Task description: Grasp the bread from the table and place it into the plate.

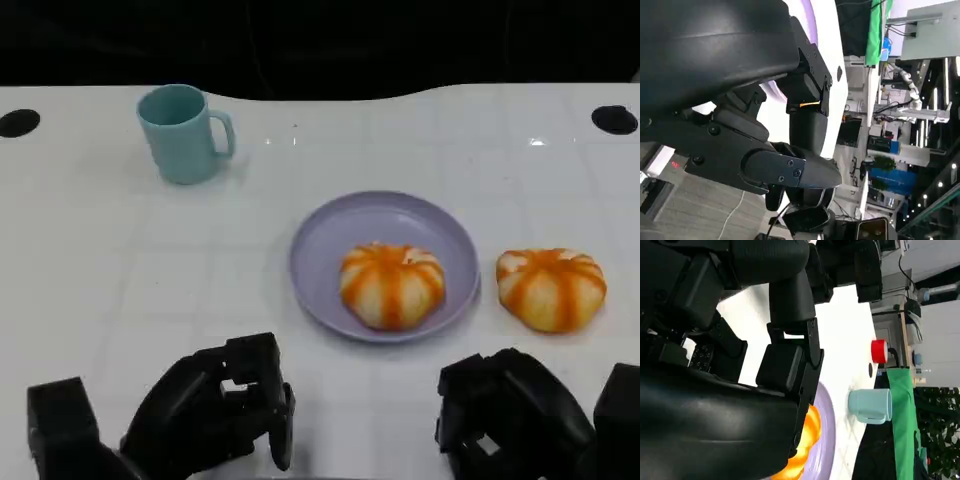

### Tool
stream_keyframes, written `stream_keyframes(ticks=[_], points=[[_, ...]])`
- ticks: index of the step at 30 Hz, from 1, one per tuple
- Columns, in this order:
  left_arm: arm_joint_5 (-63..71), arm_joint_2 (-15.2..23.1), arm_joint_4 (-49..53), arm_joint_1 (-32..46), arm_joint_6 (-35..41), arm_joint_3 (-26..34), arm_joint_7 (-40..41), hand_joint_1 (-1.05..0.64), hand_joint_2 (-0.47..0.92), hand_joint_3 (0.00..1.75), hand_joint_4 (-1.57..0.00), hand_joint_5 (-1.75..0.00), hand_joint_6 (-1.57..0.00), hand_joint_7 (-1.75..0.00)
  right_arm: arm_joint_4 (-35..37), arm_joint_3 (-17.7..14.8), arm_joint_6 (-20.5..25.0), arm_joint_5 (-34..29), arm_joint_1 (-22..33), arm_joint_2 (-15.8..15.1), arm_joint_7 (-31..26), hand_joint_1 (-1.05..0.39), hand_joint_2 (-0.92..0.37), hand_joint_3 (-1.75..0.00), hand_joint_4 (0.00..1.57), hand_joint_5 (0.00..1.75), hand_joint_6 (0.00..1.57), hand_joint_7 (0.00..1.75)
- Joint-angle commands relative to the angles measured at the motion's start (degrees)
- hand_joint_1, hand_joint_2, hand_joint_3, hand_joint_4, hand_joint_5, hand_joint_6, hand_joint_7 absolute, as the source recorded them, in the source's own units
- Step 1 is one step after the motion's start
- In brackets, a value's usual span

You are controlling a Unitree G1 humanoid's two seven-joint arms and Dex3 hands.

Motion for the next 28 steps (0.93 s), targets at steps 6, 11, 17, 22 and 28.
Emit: stream_keyframes(ticks=[6,11,17,22,28], points=[[-0.8,-0.6,0.5,-0.5,2.6,2.1,-2.9,-0.73,0.92,0.19,-0.96,-1.75,-0.77,-1.75,0.2,-0.2,-0.5,-1.5,-0.8,-1.1,-1.4,-1.05,-0.07,-1.35,1.54,1.28,1.57,1.01],[-0.7,-1.1,0.8,-0.8,3.3,2.1,-3.8,-0.75,0.92,0.18,-0.96,-1.75,-0.78,-1.74,1.0,-0.5,-1.1,-1.1,-1.1,-1.2,-1.0,-1.05,-0.07,-1.36,1.53,1.29,1.57,0.99],[-0.2,-1.3,0.6,-0.8,3.7,2.0,-4.5,-0.73,0.92,0.16,-0.95,-1.75,-0.79,-1.7,2.3,-0.8,-3.0,-0.9,-1.4,-1.0,-0.5,-1.05,-0.09,-1.35,1.53,1.31,1.57,0.99],[-0.1,-1.5,0.1,-0.6,4.5,2.0,-4.1,-0.75,0.92,0.16,-0.95,-1.75,-0.81,-1.68,2.4,-0.9,-2.7,-1.0,-1.4,-0.9,-0.7,-1.05,-0.08,-1.34,1.52,1.3,1.57,1.01],[-0.1,-1.7,-0.2,-0.5,4.8,2.1,-4.1,-0.75,0.92,0.15,-0.95,-1.75,-0.81,-1.67,2.4,-1.1,-2.4,-0.5,-1.4,-0.9,-0.4,-1.05,-0.11,-1.31,1.53,1.29,1.57,1.01]])
